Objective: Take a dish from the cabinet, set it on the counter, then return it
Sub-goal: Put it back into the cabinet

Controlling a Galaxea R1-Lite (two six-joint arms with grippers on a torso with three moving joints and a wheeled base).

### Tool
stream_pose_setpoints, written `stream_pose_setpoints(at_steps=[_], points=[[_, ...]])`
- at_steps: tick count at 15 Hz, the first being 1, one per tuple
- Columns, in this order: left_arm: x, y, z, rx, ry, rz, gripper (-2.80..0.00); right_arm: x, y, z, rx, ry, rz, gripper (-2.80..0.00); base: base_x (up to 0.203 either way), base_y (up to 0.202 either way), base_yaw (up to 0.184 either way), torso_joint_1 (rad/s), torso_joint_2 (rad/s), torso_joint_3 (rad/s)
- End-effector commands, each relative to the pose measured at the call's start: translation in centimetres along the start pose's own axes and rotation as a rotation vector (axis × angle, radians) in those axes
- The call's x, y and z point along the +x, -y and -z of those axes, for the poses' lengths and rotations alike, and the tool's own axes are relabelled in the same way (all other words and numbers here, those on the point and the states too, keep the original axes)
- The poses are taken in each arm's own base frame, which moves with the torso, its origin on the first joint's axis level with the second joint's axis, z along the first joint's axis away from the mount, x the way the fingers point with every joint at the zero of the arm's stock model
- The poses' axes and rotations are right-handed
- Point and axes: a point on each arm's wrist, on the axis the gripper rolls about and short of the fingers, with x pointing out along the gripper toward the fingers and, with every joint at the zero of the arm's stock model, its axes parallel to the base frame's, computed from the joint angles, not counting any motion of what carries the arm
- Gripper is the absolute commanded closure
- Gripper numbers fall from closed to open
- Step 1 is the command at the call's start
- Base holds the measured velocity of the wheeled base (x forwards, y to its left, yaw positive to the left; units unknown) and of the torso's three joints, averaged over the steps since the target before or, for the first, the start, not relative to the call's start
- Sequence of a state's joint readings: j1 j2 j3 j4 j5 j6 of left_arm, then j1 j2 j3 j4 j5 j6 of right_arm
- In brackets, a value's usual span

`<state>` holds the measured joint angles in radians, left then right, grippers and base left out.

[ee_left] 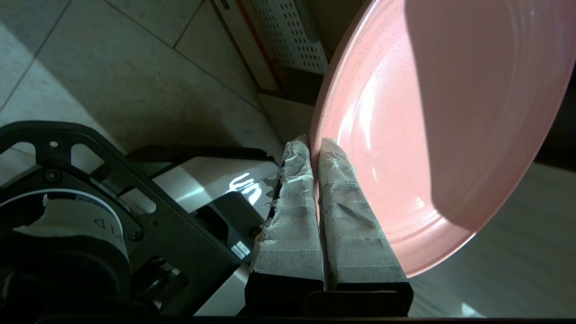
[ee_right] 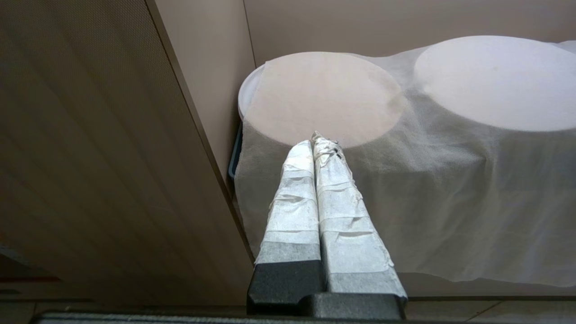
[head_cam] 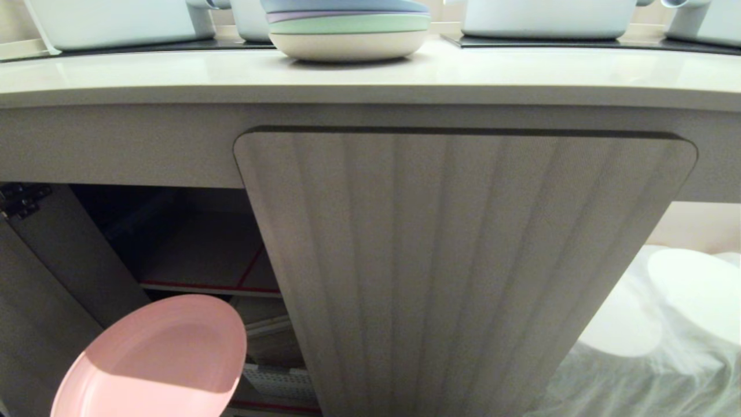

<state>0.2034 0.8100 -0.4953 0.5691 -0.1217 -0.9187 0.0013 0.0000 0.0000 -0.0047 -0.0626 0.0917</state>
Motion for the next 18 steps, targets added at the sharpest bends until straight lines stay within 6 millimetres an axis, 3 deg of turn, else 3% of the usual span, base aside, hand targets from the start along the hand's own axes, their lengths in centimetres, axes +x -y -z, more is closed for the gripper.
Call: stream_pose_setpoints(at_steps=[1,18], points=[[0.5,0.3,-0.4,-0.020,-0.005,-0.021,0.00,0.0,0.0,0.0,0.000,0.000,0.000,0.00,0.000,0.000,0.000,0.000,0.00,0.000],[8.0,4.4,-5.2,-0.006,-0.034,-0.067,0.00,0.0,0.0,0.0,0.000,0.000,0.000,0.00,0.000,0.000,0.000,0.000,0.00,0.000]])
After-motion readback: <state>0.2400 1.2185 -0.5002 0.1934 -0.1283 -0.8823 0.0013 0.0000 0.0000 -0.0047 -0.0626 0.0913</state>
